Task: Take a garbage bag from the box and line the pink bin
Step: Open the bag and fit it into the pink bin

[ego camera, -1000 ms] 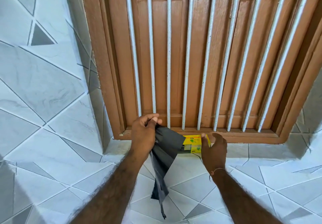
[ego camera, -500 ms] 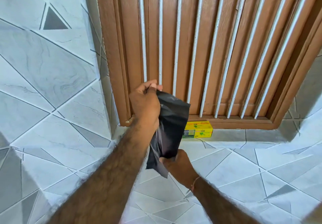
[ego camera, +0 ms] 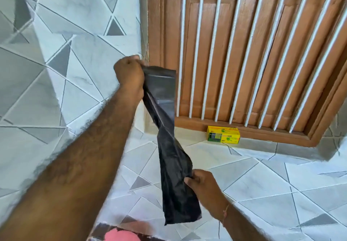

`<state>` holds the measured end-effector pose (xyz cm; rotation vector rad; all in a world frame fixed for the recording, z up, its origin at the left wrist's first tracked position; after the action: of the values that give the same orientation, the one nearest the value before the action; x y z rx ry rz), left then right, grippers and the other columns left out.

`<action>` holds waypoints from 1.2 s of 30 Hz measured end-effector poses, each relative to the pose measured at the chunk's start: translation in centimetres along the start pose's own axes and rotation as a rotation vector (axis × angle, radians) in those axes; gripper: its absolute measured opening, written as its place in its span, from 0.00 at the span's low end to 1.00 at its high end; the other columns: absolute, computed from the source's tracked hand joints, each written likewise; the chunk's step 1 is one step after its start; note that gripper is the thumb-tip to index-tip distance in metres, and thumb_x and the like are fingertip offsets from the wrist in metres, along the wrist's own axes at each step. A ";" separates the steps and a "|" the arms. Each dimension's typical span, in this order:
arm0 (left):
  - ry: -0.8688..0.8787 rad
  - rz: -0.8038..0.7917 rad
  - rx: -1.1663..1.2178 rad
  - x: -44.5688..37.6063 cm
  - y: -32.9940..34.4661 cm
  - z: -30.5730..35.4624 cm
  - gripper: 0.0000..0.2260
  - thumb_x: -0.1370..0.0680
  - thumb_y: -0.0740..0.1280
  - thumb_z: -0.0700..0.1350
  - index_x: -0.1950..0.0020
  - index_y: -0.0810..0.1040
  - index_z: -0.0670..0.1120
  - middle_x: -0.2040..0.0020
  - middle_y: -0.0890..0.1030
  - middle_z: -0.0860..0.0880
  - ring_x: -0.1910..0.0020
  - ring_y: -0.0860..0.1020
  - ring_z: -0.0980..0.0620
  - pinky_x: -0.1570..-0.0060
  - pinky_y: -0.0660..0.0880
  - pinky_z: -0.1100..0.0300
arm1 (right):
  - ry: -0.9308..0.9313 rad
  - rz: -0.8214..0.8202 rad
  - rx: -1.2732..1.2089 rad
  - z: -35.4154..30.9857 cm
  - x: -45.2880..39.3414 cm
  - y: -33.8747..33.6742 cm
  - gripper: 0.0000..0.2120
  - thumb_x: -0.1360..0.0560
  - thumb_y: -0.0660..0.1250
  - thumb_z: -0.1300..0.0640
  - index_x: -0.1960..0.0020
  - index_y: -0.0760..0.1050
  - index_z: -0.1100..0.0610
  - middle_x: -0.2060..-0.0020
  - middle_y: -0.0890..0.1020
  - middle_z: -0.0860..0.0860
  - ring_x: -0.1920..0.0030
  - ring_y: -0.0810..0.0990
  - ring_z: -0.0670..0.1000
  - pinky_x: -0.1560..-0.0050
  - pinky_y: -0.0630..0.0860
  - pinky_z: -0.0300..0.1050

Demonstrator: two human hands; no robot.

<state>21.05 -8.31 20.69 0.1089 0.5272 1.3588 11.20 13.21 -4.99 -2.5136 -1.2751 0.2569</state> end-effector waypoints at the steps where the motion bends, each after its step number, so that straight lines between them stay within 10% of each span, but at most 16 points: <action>1: 0.006 -0.003 -0.127 0.7 -1.0 -0.4 0.08 0.25 0.63 0.41 0.59 0.81 0.43 0.59 0.82 0.44 0.58 0.78 0.47 0.52 0.75 0.54 | 0.015 0.007 -0.074 -0.3 0.8 -0.3 0.18 0.24 0.68 0.59 0.72 0.75 0.51 0.76 0.76 0.42 0.72 0.72 0.43 0.69 0.69 0.32; 5: -0.006 0.038 -0.474 5.9 -6.8 -4.6 0.30 0.22 0.62 0.56 0.24 0.61 0.46 0.25 0.65 0.44 0.27 0.66 0.46 0.28 0.64 0.48 | 0.088 -0.025 -0.418 -1.7 3.5 -0.8 0.11 0.24 0.69 0.56 0.64 0.82 0.59 0.66 0.85 0.54 0.66 0.82 0.51 0.65 0.78 0.41; 12: 0.484 -0.059 -0.845 28.3 -14.6 -8.1 0.08 0.24 0.63 0.54 0.47 0.73 0.55 0.52 0.70 0.63 0.50 0.72 0.55 0.47 0.69 0.58 | 0.240 0.039 -0.640 -1.3 8.7 1.7 0.14 0.28 0.74 0.53 0.56 0.81 0.66 0.64 0.85 0.61 0.66 0.83 0.57 0.65 0.80 0.46; 17: 0.229 -0.575 -0.959 35.2 -16.2 -8.4 0.22 0.29 0.68 0.60 0.36 0.71 0.58 0.44 0.73 0.60 0.43 0.70 0.62 0.41 0.68 0.65 | 0.157 0.032 -0.712 -3.2 12.0 5.1 0.06 0.28 0.74 0.60 0.56 0.81 0.62 0.65 0.83 0.59 0.64 0.81 0.58 0.62 0.78 0.47; 26: -0.053 -0.135 -0.795 32.4 -25.1 -3.8 0.09 0.23 0.65 0.40 0.61 0.78 0.51 0.62 0.81 0.56 0.58 0.79 0.52 0.56 0.77 0.58 | 0.240 0.192 -0.582 -3.4 15.6 11.3 0.12 0.25 0.69 0.49 0.57 0.83 0.57 0.61 0.86 0.58 0.61 0.85 0.60 0.65 0.82 0.50; 31: -0.555 0.181 -0.064 30.0 -31.9 -1.7 0.08 0.21 0.61 0.37 0.49 0.80 0.37 0.53 0.83 0.38 0.52 0.82 0.39 0.55 0.82 0.49 | 0.291 0.263 -0.389 -1.9 18.6 15.8 0.08 0.27 0.71 0.58 0.59 0.81 0.64 0.67 0.82 0.58 0.68 0.79 0.57 0.72 0.77 0.42; 36: -0.530 0.151 -0.037 28.2 -36.3 0.0 0.07 0.21 0.63 0.38 0.46 0.78 0.38 0.53 0.82 0.38 0.58 0.80 0.44 0.61 0.80 0.56 | 0.159 0.377 0.145 -2.9 23.2 18.1 0.11 0.29 0.73 0.51 0.54 0.73 0.54 0.61 0.81 0.53 0.60 0.80 0.54 0.58 0.72 0.42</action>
<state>56.91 10.24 -1.21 0.4714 0.0481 1.4154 39.28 21.35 -9.14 -2.5711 -0.6924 0.2182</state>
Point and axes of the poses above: each hand's wrist, its own x-axis away from the middle knuckle, its own y-axis out of the palm, z = x × y, the point moved 3 cm from there along -x, towards the middle knuckle
